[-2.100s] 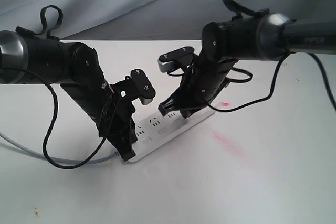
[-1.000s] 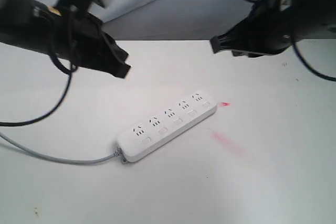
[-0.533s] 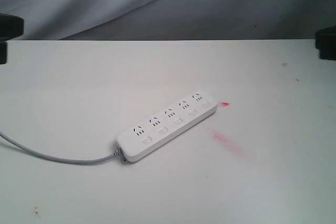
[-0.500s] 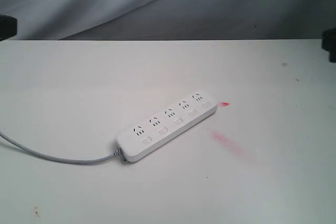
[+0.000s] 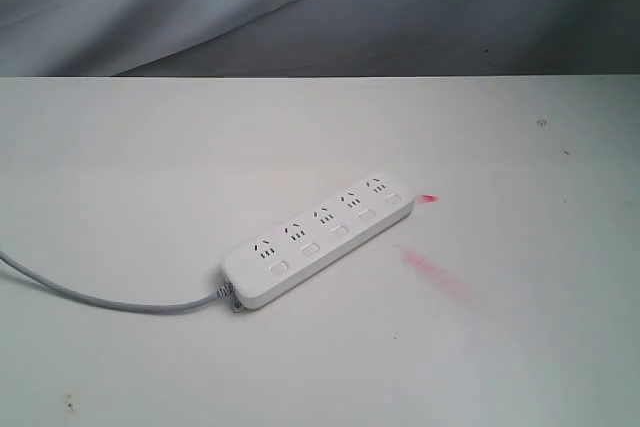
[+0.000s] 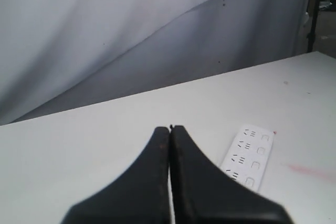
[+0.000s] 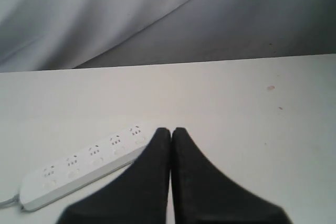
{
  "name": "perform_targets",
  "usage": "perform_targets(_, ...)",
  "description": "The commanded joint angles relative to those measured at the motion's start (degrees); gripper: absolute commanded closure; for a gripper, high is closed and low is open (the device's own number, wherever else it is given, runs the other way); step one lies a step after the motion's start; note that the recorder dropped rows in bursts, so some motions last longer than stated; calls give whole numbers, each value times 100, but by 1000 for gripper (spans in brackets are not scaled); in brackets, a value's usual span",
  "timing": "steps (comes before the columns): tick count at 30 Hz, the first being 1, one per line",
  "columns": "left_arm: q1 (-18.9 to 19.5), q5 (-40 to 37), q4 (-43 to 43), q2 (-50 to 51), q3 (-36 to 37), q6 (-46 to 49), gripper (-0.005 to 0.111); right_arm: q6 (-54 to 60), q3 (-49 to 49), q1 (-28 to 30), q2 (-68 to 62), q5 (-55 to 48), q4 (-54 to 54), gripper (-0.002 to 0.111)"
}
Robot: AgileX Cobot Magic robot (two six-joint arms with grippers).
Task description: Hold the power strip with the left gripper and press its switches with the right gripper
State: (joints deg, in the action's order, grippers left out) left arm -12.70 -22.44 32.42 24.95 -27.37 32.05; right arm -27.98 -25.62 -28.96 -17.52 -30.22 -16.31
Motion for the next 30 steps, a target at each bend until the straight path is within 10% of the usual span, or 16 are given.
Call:
perform_targets(1,21,493,52,-466,568,-78,107,-1399,743,46,610,110,-1119,108)
perform_targets(16,21,2161,161,-967,2678,-330,107,-2540,2216,46,1391,1236,-2590,108)
perform_targets(30,21,2244,161,-967,2737,-354,107,-2544,2562,34,1391,1920,-2691,108)
